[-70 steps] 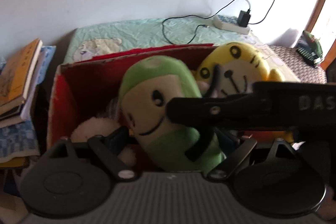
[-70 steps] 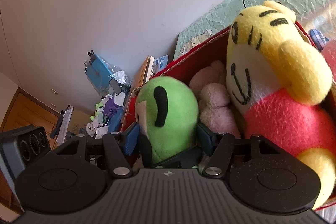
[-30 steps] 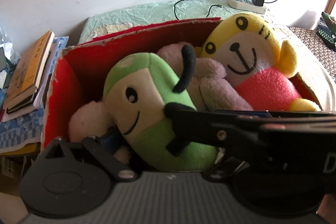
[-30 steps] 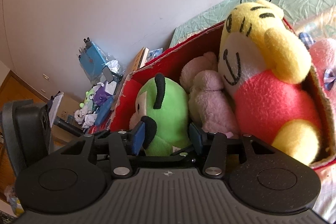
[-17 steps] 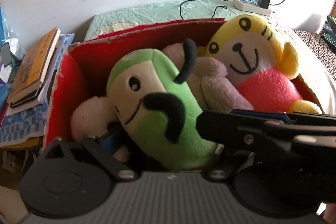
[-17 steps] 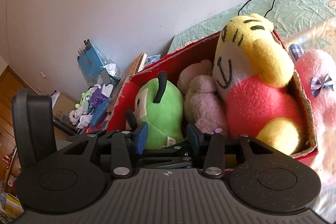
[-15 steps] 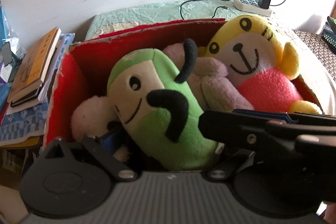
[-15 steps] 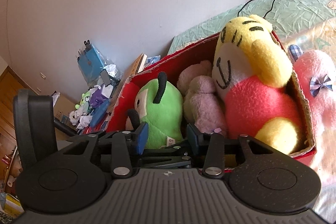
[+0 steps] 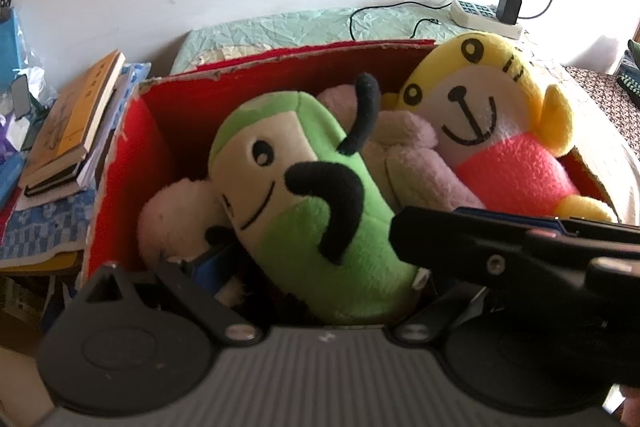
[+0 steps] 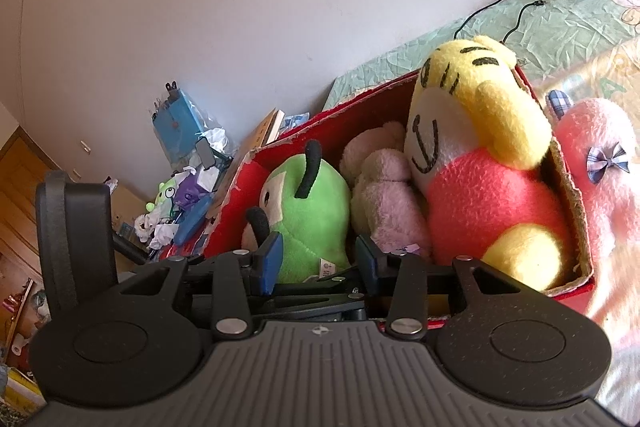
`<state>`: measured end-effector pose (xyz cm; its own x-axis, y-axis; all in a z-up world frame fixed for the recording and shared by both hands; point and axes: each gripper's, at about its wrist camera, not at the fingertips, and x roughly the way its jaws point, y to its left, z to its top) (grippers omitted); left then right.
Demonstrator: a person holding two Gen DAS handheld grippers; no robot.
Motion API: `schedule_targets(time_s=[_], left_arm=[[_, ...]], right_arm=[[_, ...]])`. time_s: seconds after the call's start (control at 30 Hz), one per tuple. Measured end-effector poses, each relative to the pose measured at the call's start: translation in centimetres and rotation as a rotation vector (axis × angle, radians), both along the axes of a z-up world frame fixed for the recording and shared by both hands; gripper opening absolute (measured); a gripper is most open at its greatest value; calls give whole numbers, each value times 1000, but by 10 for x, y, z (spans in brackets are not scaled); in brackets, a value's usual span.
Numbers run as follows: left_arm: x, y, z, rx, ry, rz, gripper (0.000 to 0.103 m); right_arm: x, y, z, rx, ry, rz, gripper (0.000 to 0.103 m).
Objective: Organize objects
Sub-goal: 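Lower the green pear plush into the red box and open the right tool, then move the right tool from the box toward the white bunny with blue bow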
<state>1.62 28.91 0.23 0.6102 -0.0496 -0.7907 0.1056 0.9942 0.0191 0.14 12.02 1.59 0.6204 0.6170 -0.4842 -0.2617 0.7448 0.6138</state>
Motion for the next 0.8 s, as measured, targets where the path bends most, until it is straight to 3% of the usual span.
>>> schedule_targets(time_s=[0.27, 0.8], left_arm=[[-12, -3, 20, 16, -32, 23, 99], [-35, -16, 52, -5, -74, 20, 101]], right_arm=[[-14, -16, 7, 66, -6, -36, 45], [-40, -47, 27, 89, -108, -77, 46]])
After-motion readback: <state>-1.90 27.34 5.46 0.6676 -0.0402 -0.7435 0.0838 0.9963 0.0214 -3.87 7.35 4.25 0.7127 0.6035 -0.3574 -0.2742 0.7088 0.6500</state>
